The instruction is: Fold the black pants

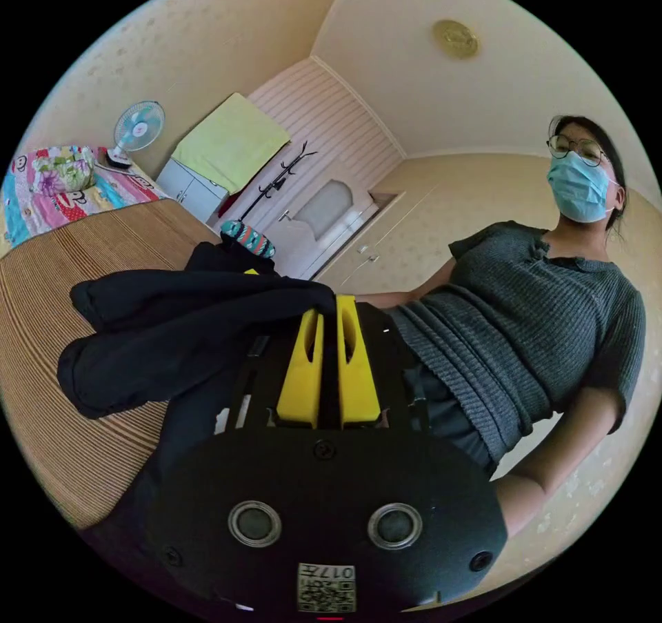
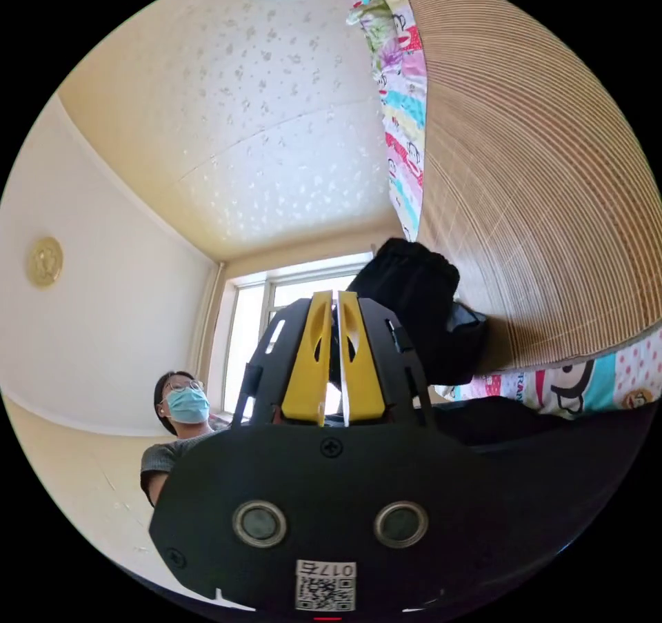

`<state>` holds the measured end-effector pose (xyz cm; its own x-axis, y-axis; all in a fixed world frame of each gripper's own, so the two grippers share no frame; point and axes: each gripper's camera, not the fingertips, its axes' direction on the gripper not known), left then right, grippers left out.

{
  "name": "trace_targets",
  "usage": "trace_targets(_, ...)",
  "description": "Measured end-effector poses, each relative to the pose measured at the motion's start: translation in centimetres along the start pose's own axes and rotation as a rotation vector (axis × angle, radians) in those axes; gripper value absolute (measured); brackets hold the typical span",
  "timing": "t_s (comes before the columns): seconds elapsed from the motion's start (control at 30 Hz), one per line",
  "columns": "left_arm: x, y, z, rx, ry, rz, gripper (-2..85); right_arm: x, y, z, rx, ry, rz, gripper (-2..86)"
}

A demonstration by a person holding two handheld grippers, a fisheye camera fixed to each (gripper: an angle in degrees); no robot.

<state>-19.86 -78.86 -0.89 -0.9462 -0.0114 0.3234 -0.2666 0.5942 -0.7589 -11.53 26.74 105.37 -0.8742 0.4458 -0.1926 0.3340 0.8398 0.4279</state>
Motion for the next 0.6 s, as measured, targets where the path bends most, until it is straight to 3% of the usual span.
trace_targets(0.33,-3.8,2.6,14.3,-0.041,0.013,0.125,0.5,3.6,-5.2,5.5,-0.331,0.093,0.187,23.8)
trace_targets(0.6,-3.8,1.2,26.2,-0.215,-0.061,0.299,0.3,0.1,-10.0,5.1,-0.494,0.396,0.121,27.3)
